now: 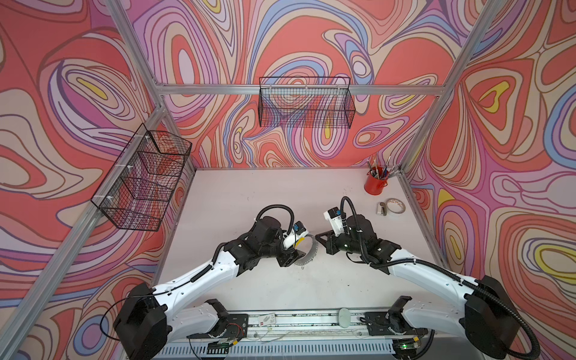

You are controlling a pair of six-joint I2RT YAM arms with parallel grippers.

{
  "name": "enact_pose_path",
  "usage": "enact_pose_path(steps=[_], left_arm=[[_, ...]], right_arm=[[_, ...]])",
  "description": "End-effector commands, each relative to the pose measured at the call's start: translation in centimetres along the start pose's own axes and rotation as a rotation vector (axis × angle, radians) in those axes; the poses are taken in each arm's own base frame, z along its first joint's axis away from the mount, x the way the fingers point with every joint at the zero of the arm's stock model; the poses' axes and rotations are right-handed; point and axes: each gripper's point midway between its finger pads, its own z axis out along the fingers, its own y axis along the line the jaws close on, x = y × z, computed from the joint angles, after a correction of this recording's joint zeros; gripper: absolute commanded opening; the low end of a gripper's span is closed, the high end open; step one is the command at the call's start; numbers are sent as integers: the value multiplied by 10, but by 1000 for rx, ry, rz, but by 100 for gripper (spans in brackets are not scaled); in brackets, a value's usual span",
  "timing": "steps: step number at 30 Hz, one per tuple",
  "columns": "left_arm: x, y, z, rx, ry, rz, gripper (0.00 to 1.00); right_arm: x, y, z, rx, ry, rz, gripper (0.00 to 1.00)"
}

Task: Put the keys on the keyring

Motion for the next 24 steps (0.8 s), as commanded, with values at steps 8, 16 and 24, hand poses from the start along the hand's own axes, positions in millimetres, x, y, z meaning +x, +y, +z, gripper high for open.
enact_pose_path(steps=[8, 16, 24], left_arm=[[16, 23, -7, -67, 4, -213, 75], [28, 31, 14, -10, 121, -240, 75], [27, 42, 31, -23, 127, -235, 69]], right_arm=[[-12, 8, -6, -26, -49, -18, 0], [-12, 12, -8, -48, -55, -19, 0], [-12, 17, -9, -70, -54, -21, 0]])
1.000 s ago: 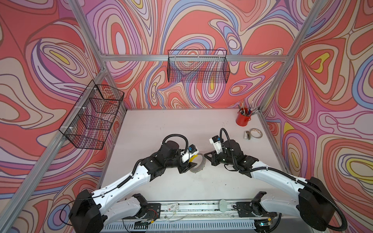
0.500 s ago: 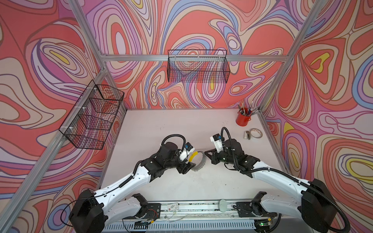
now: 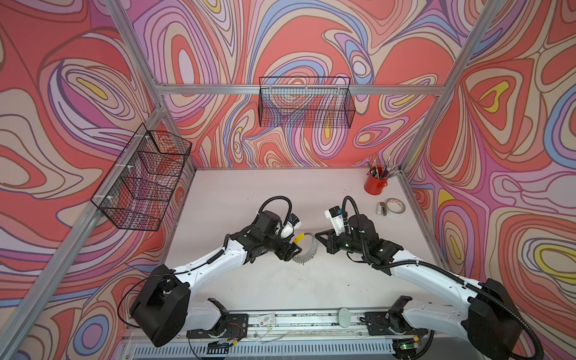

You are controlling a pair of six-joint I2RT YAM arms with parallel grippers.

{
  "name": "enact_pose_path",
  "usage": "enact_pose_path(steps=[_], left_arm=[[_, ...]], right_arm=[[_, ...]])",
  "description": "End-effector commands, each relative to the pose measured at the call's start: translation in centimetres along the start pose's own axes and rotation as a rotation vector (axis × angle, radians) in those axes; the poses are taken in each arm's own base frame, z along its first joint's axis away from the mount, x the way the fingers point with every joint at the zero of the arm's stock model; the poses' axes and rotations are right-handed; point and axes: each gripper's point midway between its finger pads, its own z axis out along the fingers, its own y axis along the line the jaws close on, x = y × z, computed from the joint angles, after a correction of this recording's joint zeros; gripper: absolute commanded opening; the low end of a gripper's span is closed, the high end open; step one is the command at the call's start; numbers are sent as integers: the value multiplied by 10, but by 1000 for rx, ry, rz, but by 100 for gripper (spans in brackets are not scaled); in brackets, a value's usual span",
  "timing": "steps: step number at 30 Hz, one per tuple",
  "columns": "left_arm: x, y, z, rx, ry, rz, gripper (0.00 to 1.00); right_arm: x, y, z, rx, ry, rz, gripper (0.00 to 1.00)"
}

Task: Put the keys on the keyring
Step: 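Close the left gripper on the hoop's yellow grip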

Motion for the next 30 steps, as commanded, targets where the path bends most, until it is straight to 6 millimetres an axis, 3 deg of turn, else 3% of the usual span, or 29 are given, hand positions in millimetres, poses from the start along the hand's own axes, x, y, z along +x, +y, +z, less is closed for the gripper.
enact_pose_path(steps=[1, 5, 12, 30], left_arm=[[-7, 2, 5, 3, -7, 24, 70], [-7, 4, 11, 6, 5, 30, 69], [-15, 16, 17, -62, -6, -1, 55], [-20, 17, 33, -226, -42, 30, 35]], right_arm=[[-4, 7, -4, -31, -25, -14, 0], [-3, 7, -2, -33, -20, -13, 0], [0, -3, 3, 6, -20, 34, 0], [-3, -8, 3, 36, -31, 141, 0]])
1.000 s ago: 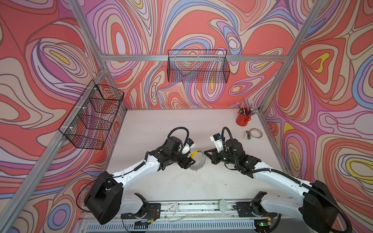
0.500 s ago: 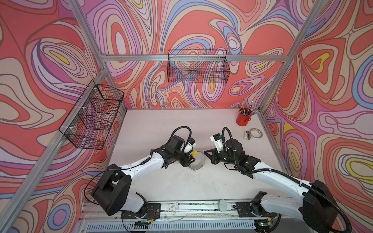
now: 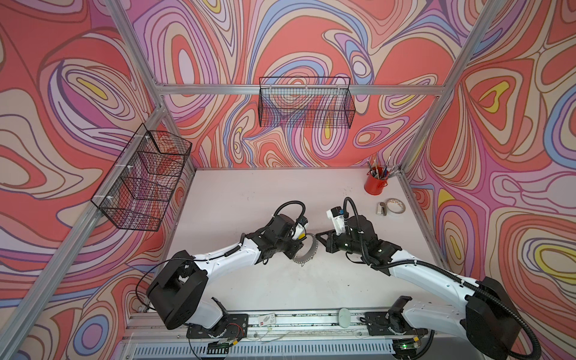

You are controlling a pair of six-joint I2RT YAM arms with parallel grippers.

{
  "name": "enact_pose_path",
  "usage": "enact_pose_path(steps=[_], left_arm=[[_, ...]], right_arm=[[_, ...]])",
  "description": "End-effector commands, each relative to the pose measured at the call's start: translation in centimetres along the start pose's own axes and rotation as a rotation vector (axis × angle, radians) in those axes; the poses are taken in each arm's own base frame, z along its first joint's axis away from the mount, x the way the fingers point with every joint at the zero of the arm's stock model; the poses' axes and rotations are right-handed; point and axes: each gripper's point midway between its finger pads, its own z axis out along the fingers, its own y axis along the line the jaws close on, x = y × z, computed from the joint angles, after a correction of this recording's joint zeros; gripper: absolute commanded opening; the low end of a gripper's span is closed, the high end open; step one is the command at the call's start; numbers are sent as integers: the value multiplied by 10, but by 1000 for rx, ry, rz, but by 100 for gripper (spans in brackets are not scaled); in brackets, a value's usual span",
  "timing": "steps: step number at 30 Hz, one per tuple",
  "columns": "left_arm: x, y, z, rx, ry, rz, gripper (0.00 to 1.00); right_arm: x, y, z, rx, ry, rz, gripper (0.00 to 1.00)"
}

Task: Put the keys on the keyring
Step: 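Close the left gripper on the hoop's yellow grip, then open the right gripper and draw it back from the hoop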

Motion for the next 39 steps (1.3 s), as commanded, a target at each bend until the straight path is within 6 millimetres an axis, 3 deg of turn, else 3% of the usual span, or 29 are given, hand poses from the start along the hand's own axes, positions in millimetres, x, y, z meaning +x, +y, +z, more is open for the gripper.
enact_pose_path(steps=[1, 10, 15, 20, 28, 35, 39], left_arm=[[-14, 6, 0, -44, -49, -20, 33], [-15, -8, 6, 41, -50, -38, 9], [-14, -10, 8, 55, -52, -55, 0], [-17, -22, 7, 122, -65, -65, 0], [-18, -29, 6, 174, -90, -88, 0], [-18, -32, 5, 229, -100, -140, 0], [-22, -32, 1, 275, -118, -182, 0]], right_arm=[[-6, 2, 0, 1, -23, 17, 0], [-8, 2, -1, 0, -31, 34, 0], [-14, 5, -4, 6, -34, 29, 0], [-22, 7, -8, 27, -49, 11, 1], [-43, 14, -21, 56, -80, -28, 28], [-67, 17, -42, 81, -132, -30, 39], [-65, 8, -50, 91, -149, -21, 44]])
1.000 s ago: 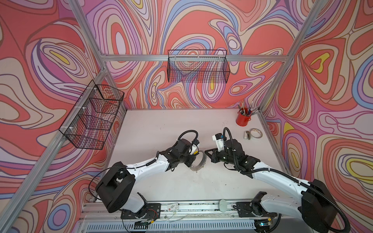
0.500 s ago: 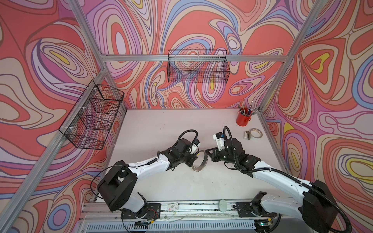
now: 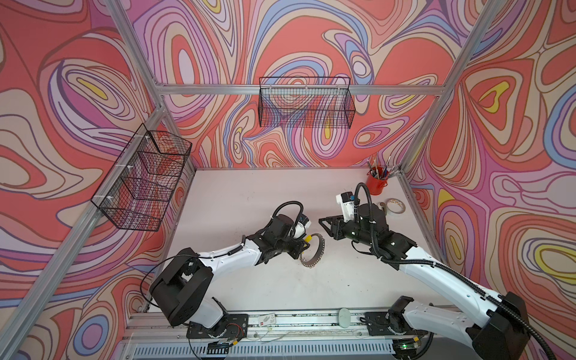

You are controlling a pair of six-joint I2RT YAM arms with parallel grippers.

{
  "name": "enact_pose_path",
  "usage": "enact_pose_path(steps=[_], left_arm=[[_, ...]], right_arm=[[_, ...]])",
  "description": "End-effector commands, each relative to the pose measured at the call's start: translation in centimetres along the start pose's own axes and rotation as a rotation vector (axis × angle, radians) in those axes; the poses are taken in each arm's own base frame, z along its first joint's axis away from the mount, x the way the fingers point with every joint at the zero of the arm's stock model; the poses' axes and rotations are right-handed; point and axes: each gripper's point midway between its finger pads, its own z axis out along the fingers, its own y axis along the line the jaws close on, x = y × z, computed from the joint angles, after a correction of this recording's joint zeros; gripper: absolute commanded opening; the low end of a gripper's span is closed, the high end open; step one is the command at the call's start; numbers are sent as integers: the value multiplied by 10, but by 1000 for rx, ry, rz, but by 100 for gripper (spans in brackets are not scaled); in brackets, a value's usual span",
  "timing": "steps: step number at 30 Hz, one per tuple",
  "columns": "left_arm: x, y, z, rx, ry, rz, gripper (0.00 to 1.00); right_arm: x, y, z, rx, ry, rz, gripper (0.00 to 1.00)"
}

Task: Put the keys on the keyring

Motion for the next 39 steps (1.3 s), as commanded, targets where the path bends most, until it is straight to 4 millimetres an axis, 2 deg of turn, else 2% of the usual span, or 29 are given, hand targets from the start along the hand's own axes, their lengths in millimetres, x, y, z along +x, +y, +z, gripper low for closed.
enact_pose_path(steps=[1, 7, 11, 15, 20, 28, 33, 39], left_arm=[[-11, -7, -5, 86, -49, -58, 0], [-20, -12, -15, 196, -77, -122, 0], [-29, -16, -24, 282, -104, -176, 0], [-35, -21, -34, 358, -117, -188, 0], [-43, -27, -47, 473, -146, -226, 0], [-49, -43, -57, 599, -133, -213, 0], [-52, -46, -58, 640, -133, -226, 0], [-55, -47, -55, 661, -129, -240, 0]], right_arm=[[5, -10, -7, 11, 0, 0, 44], [7, -24, -20, -56, -72, 12, 41], [13, -33, -22, -55, -115, 8, 43], [17, -33, -24, -95, -137, 2, 44], [14, -20, -28, -163, -163, -62, 42], [4, 5, -31, -275, -181, -202, 33], [1, 21, -31, -324, -175, -282, 31], [6, 33, -27, -338, -138, -354, 32]])
